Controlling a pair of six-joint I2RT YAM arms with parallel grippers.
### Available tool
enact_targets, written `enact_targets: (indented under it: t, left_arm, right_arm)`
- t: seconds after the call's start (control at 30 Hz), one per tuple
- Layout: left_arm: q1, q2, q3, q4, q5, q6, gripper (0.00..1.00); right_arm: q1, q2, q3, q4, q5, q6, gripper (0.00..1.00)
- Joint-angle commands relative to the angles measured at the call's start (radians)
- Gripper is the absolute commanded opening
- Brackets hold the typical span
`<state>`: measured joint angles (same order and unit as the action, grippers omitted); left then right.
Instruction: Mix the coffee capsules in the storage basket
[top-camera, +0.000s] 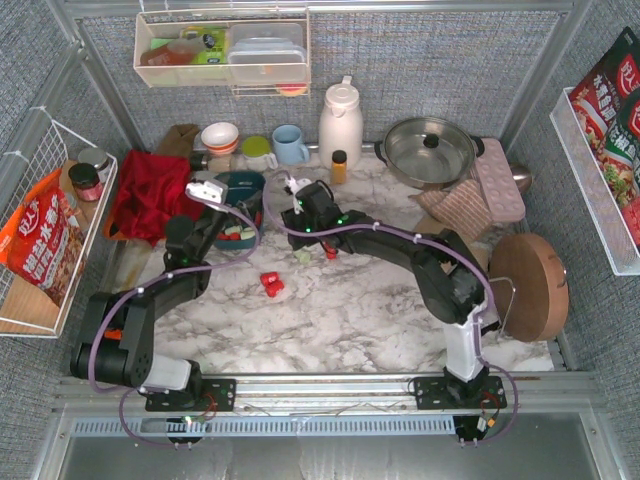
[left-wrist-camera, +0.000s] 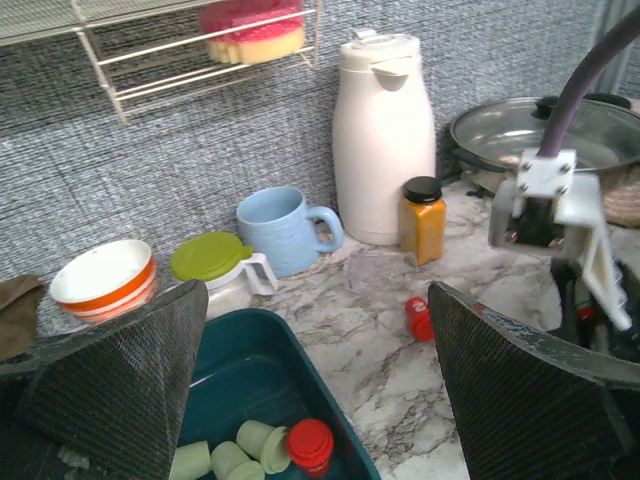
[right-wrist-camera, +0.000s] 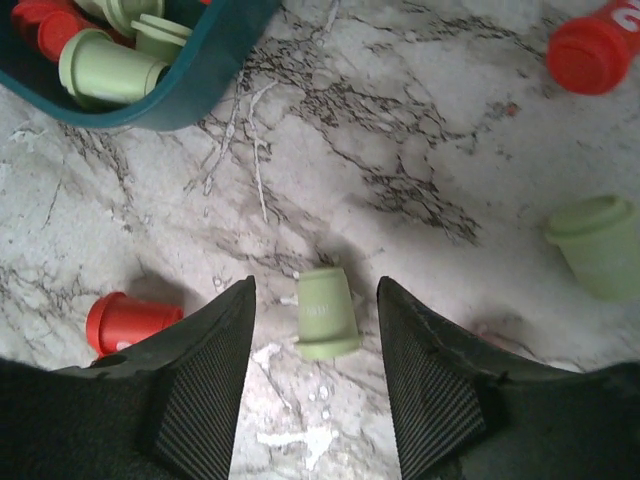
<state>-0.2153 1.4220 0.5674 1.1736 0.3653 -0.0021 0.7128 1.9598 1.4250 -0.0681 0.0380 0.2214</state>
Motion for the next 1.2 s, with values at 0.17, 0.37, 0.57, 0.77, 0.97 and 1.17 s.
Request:
enact_targets:
  t: [0.17, 0.37, 0.57, 0.77, 0.97, 1.17]
  left_arm:
    - [0.002, -0.032, -0.004, 0.04, -0.093, 0.012, 0.99]
    - [0.004, -0.033, -0.006, 0.035, -0.097, 0.012, 0.99]
    - [0.003, -0.028, -0.006, 0.032, -0.094, 0.011, 0.99]
    - [0.003, -0.027, -0.006, 0.028, -0.087, 0.012, 0.99]
    - [-0.005, -0.017, -0.001, 0.031, -0.015, 0.029, 0.99]
    - [-0.069, 0.005, -0.014, 0.044, 0.147, 0.151, 0.99]
  right_arm:
    - [0.018, 0.172, 0.149, -0.143, 0.0, -0.051, 0.52]
    - [0.053, 0.236, 0.214, -0.257, 0.078, -0.094, 0.47]
    - [0.06, 0.237, 0.215, -0.295, 0.122, -0.093, 0.41]
    - [0.057, 0.195, 0.178, -0.275, 0.123, -0.071, 0.28]
    - [0.018, 0.053, 0.052, -0.141, 0.034, 0.043, 0.24]
    - [-0.054, -0.205, -0.225, 0.182, -0.024, 0.252, 0.22]
